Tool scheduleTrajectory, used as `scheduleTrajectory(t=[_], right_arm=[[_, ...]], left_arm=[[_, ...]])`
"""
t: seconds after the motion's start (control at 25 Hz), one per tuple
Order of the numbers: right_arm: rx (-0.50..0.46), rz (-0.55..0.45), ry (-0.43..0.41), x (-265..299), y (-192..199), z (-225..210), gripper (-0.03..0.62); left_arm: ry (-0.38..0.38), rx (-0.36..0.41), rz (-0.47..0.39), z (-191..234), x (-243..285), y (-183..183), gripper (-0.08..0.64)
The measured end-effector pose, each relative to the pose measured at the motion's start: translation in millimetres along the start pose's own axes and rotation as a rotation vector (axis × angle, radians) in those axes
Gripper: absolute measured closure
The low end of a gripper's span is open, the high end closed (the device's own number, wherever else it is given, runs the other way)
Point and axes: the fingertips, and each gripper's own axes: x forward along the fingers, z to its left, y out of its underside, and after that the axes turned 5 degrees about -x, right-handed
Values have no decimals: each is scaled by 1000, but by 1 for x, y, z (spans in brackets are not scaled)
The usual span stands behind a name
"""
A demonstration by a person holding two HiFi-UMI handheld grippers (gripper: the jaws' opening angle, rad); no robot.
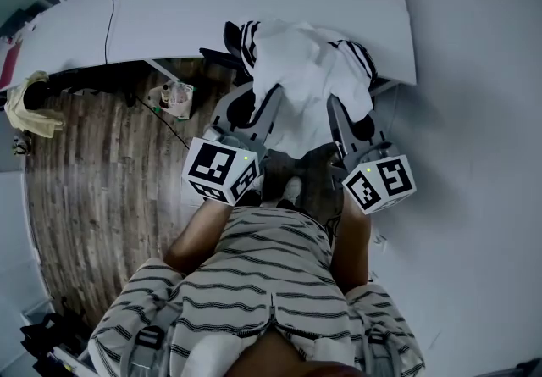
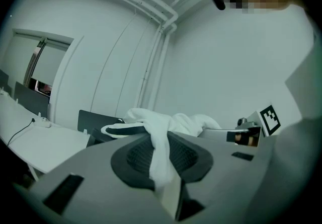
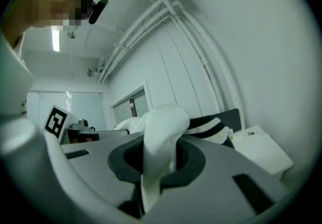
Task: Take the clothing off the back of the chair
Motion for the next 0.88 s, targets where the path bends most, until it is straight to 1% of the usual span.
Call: scheduleTrajectory(t=[0.2,0.48,0.88], right_arm=[[-47,-48,21,-8,-25,7,540],[-92,-85,27,-19,-50,24,540],[-139,-153,54,-47,-76,39,540]], left_arm=[[38,31,-48,-13,-3,-23,477],[53,61,-99,-30,-17,-49,477],[81,101,-169,-59,-37,-69,477]])
